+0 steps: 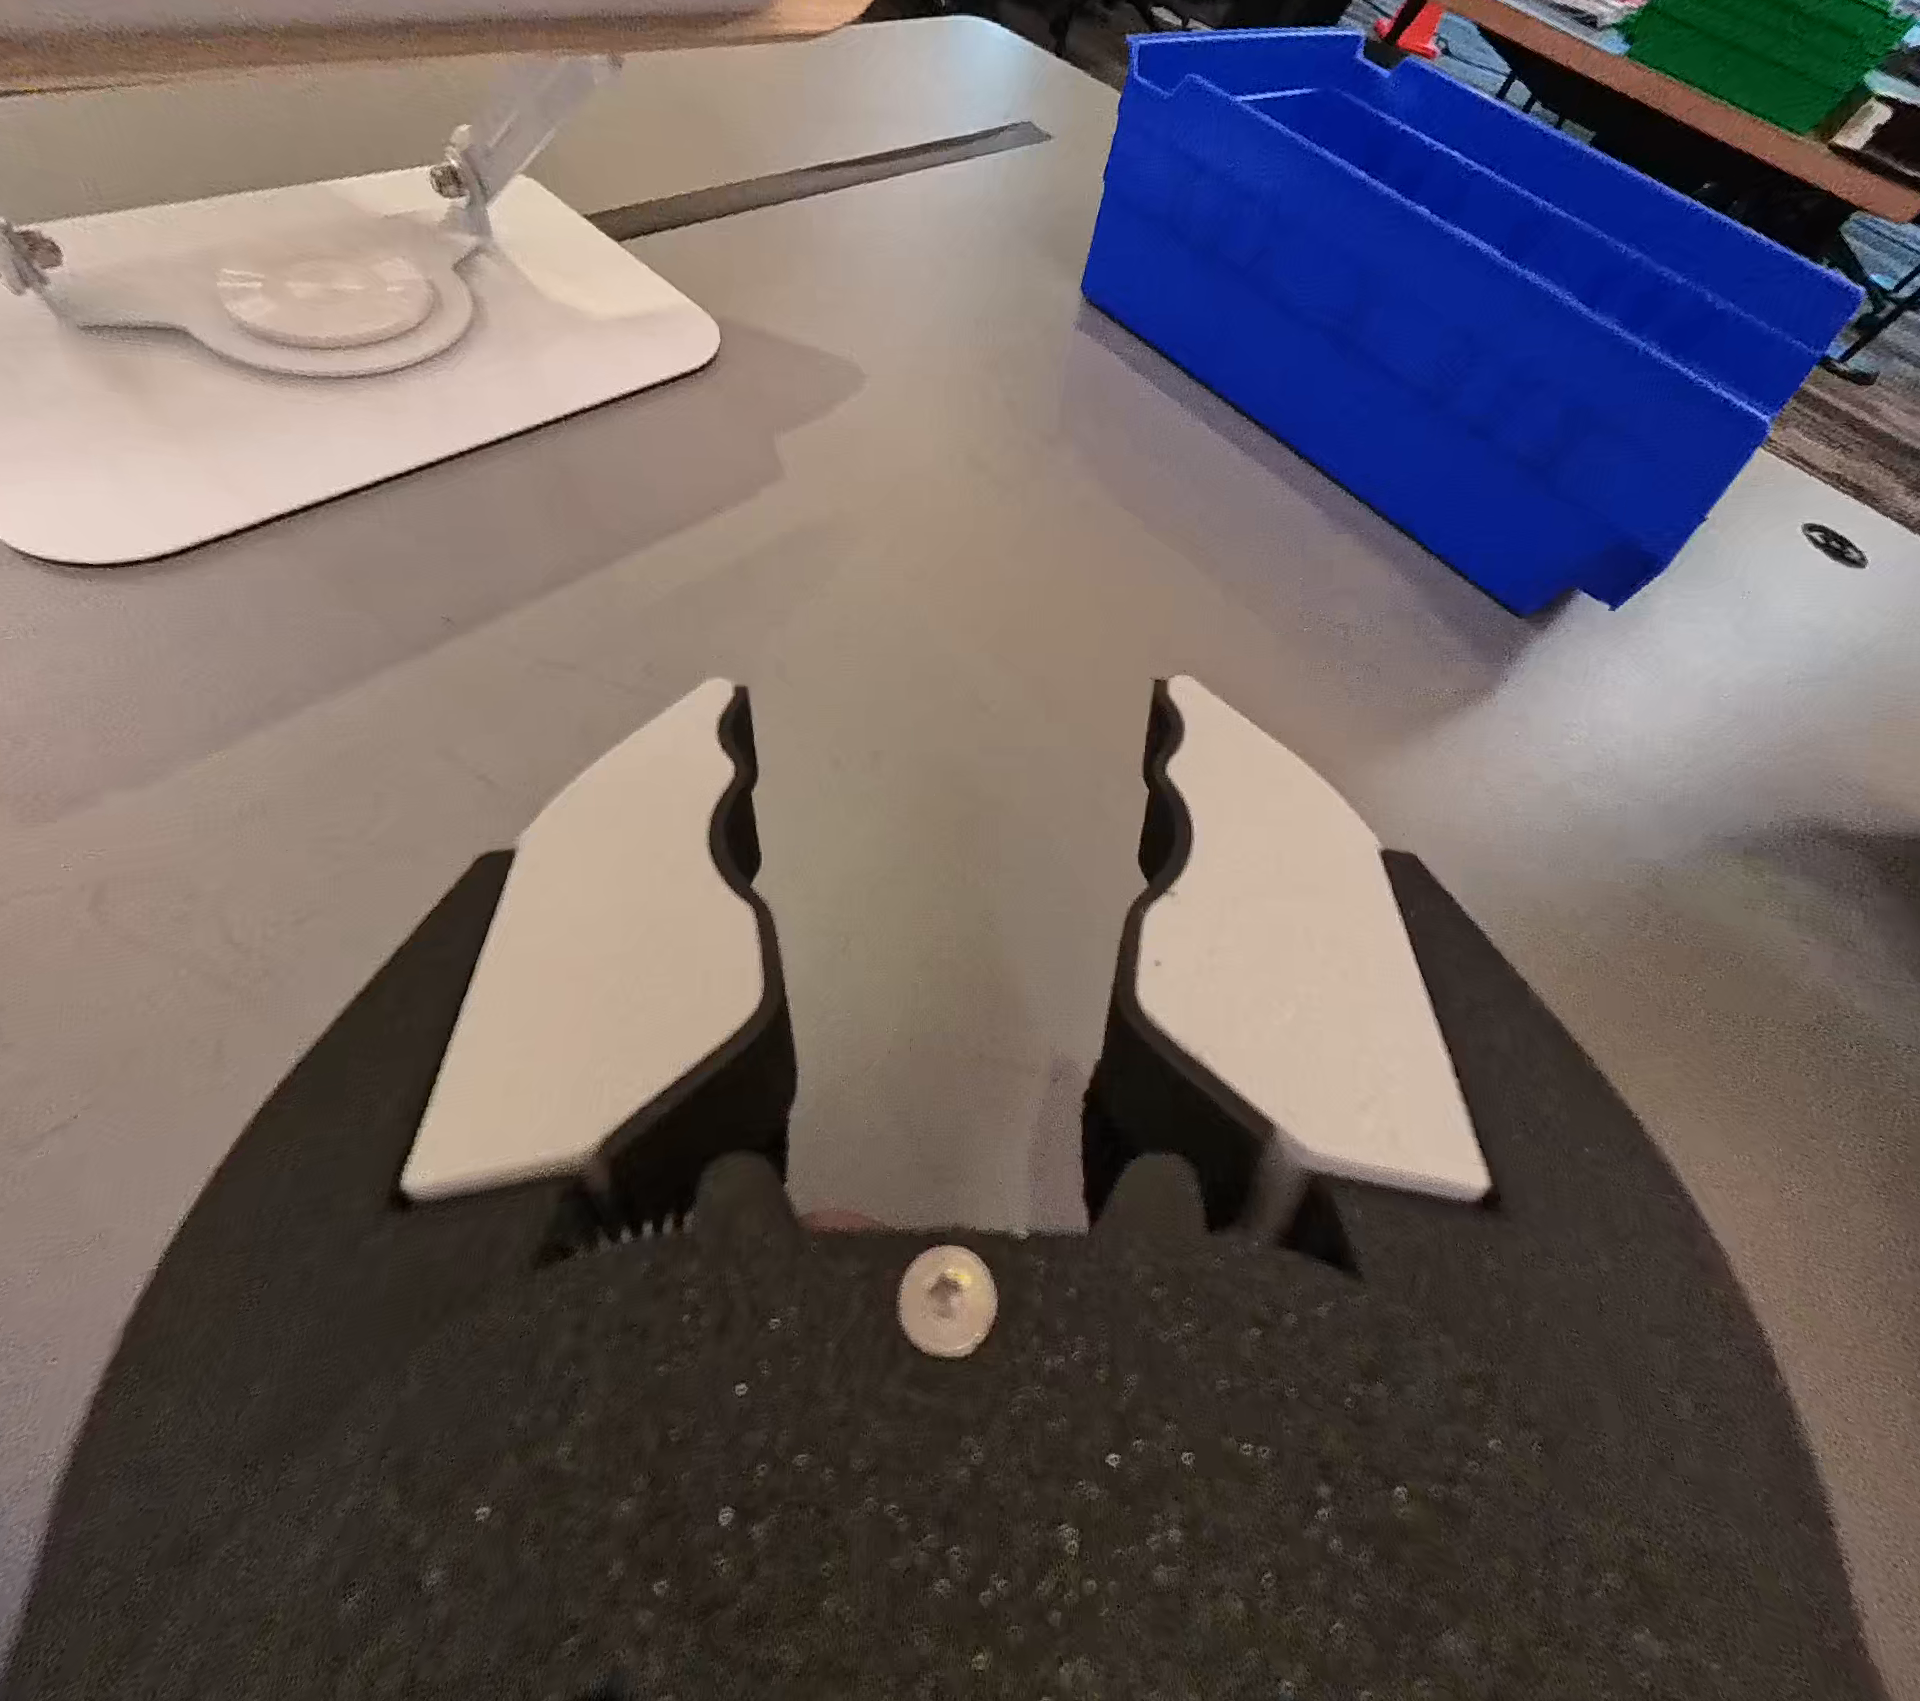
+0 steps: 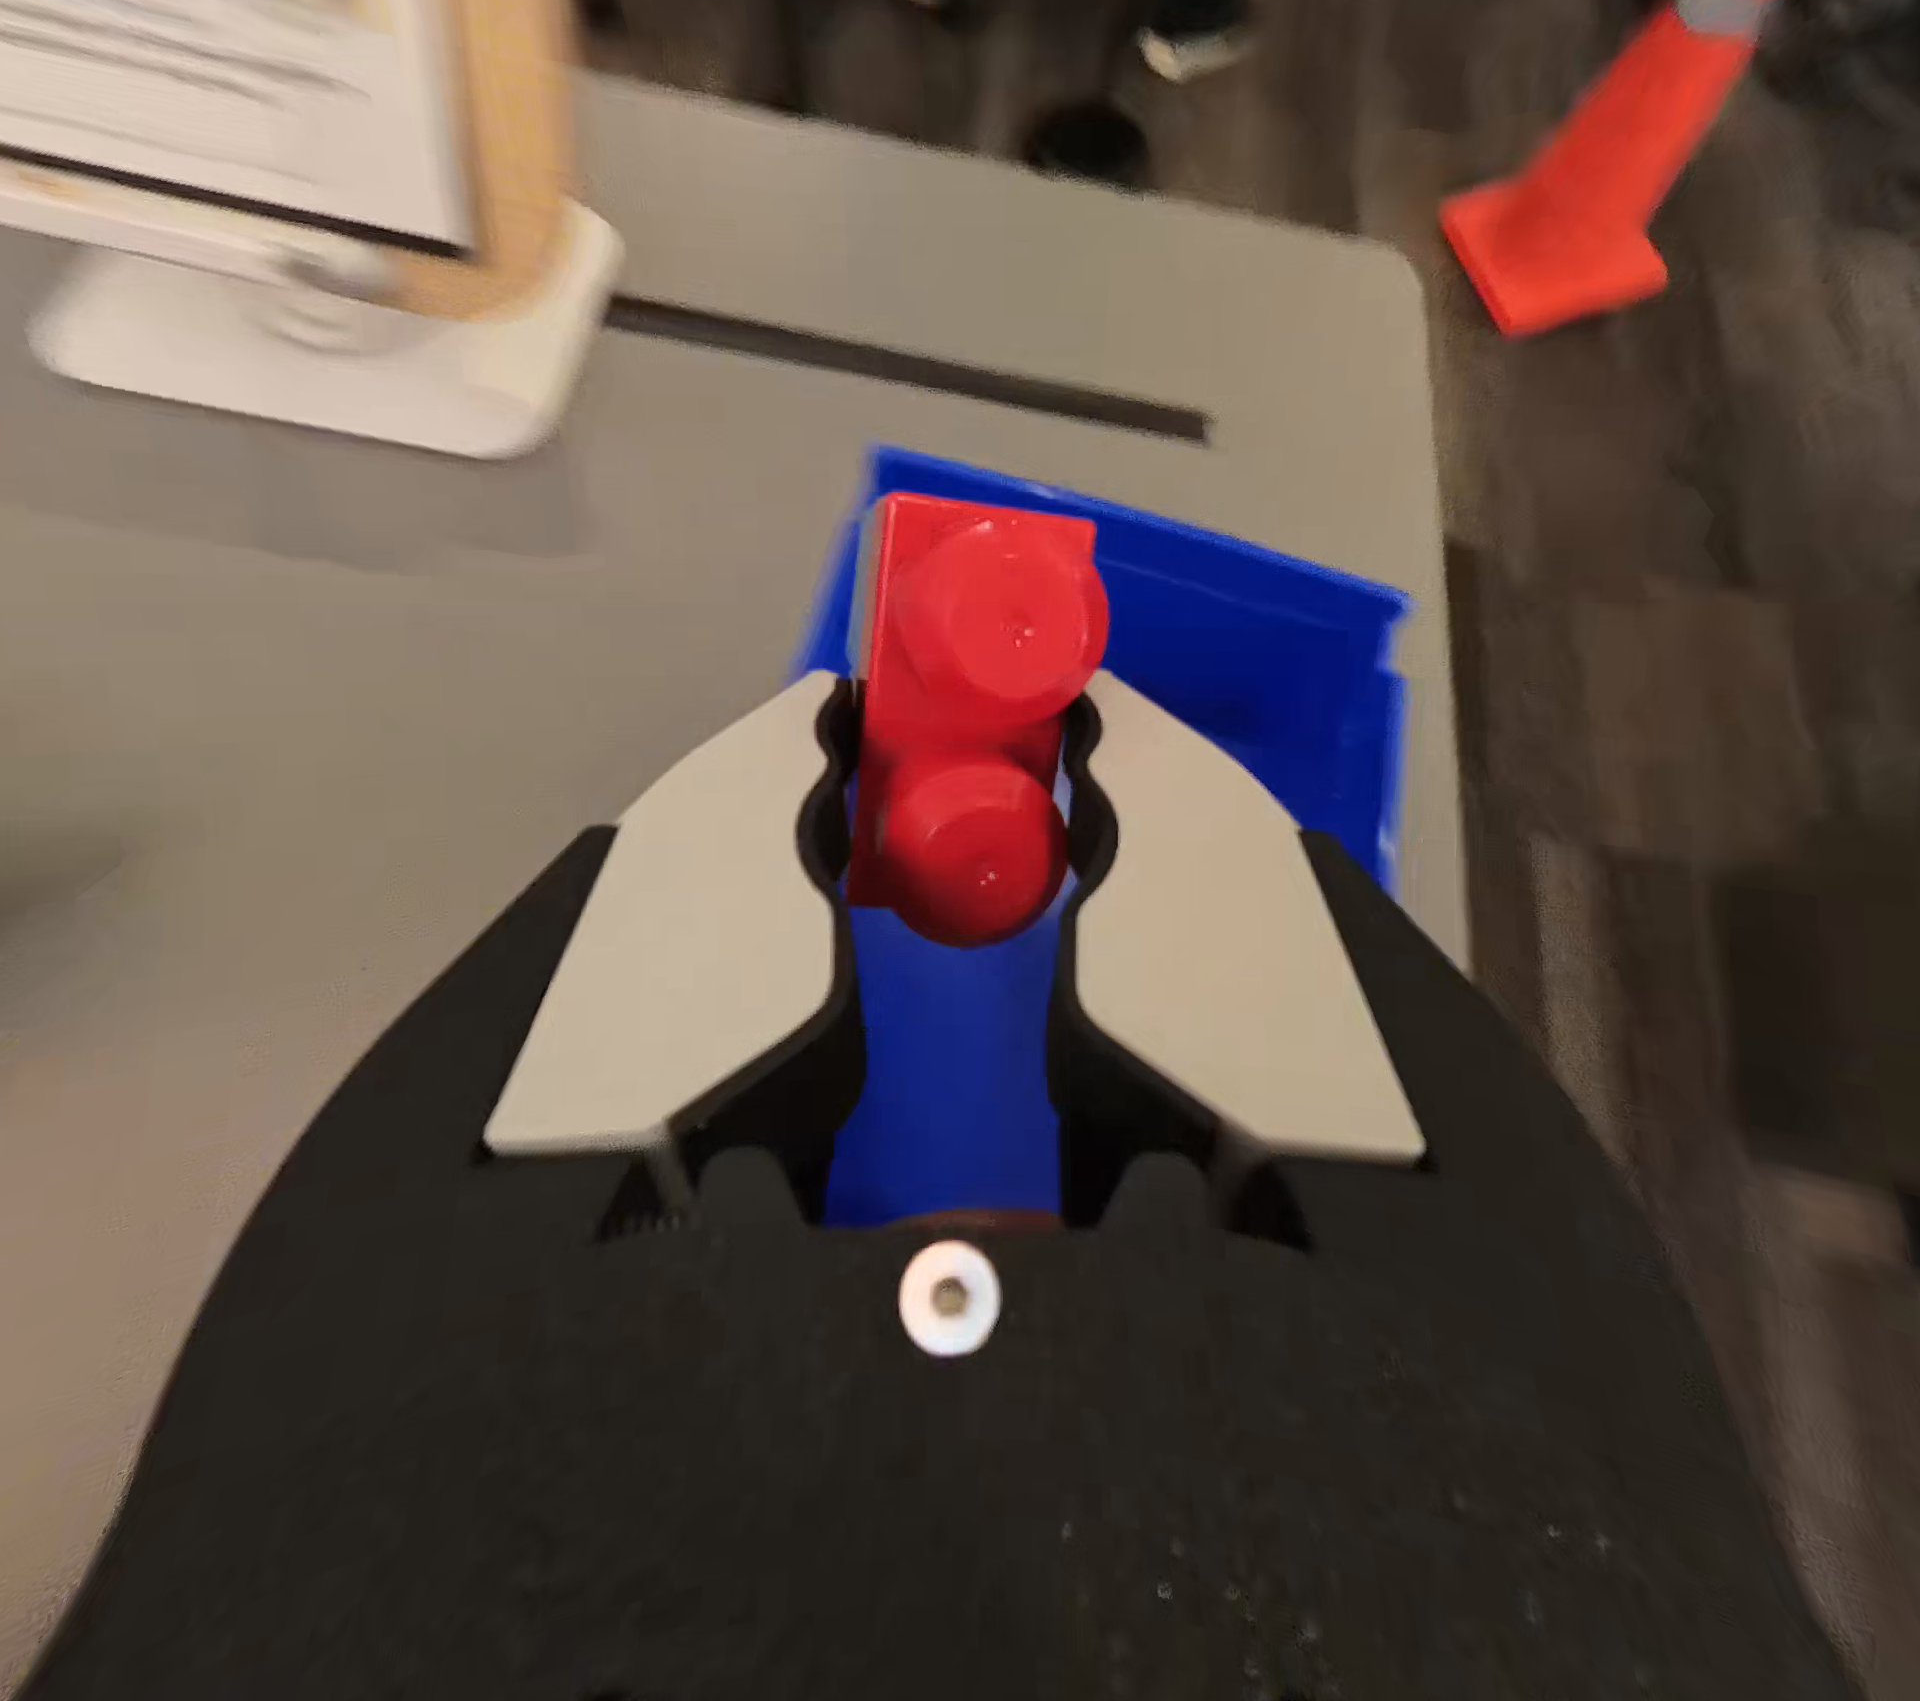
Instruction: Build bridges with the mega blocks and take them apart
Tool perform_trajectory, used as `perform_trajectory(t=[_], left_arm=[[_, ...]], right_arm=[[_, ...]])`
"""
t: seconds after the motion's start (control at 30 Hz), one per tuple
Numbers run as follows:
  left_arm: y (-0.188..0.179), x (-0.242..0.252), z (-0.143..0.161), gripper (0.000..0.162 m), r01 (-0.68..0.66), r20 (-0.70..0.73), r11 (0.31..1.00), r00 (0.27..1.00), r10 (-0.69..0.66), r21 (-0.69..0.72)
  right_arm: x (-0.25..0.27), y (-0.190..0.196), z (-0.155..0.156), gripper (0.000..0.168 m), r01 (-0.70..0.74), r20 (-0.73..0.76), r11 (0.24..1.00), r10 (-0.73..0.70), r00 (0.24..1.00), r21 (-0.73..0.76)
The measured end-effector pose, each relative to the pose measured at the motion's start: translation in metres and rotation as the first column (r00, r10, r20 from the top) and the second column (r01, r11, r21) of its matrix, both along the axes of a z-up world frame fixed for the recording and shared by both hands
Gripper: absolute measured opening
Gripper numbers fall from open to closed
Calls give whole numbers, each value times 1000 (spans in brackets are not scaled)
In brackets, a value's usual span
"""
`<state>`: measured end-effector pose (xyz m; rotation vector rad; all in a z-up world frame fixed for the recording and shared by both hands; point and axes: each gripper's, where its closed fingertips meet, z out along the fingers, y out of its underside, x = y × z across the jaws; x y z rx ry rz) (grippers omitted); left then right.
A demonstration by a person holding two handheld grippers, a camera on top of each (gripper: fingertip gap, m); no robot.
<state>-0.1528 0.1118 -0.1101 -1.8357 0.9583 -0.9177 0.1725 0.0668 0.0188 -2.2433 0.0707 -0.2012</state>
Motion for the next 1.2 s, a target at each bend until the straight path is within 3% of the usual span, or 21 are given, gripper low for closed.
perform_trajectory(t=[0.13, 0.23, 0.33, 0.57, 0.7, 0.77, 0.83, 0.9, 0.97, 1.03, 1.1, 1.2], left_arm=[[-5, 4, 0, 71, 18, -11, 1000, 1000, -18, 5], [-6, 5, -8, 71, 17, -75, 999, 997, -14, 44], [-8, 6, -15, 71, 27, -107, 998, 994, -21, 57], [-7, 6, -21, 71, 30, -130, 998, 991, -24, 47], [-8, 6, -23, 71, 35, -145, 998, 989, -27, 56], [-9, 7, -23, 71, 39, -150, 997, 988, -30, 60], [-10, 8, -25, 71, 45, -156, 997, 987, -35, 63], [-11, 9, -27, 72, 52, -169, 996, 985, -40, 68], [-12, 9, -29, 72, 57, -181, 995, 982, -42, 78], [-13, 11, -29, 72, 65, -189, 994, 981, -46, 92], [-14, 12, -30, 72, 71, -195, 992, 980, -49, 108], [-13, 12, -34, 72, 76, -212, 989, 976, -47, 128]], right_arm=[[73, 13, -69, 39, 120, -24, 957, -131, 991, -263], [94, 21, -112, 39, 140, -59, 921, -173, 983, -364], [103, 29, -136, 39, 139, -9, 895, -158, 987, -423], [110, 37, -156, 39, 145, -2, 852, -169, 986, -502], [115, 35, -153, 39, 121, 53, 840, -110, 993, -529], [112, 36, -149, 39, 68, 22, 847, -66, 998, -528], [100, 41, -143, 39, -83, 10, 850, 104, 995, -521], [76, 41, -142, 39, -300, 15, 779, 369, 930, -550], [65, 37, -144, 39, -430, 64, 661, 586, 808, -614], [68, 45, -145, 39, -472, 142, 583, 715, 684, -661], [52, 53, -150, 39, -614, 132, 489, 836, 533, -620], [41, 64, -160, 39, -715, 113, 387, 910, 400, -582]])
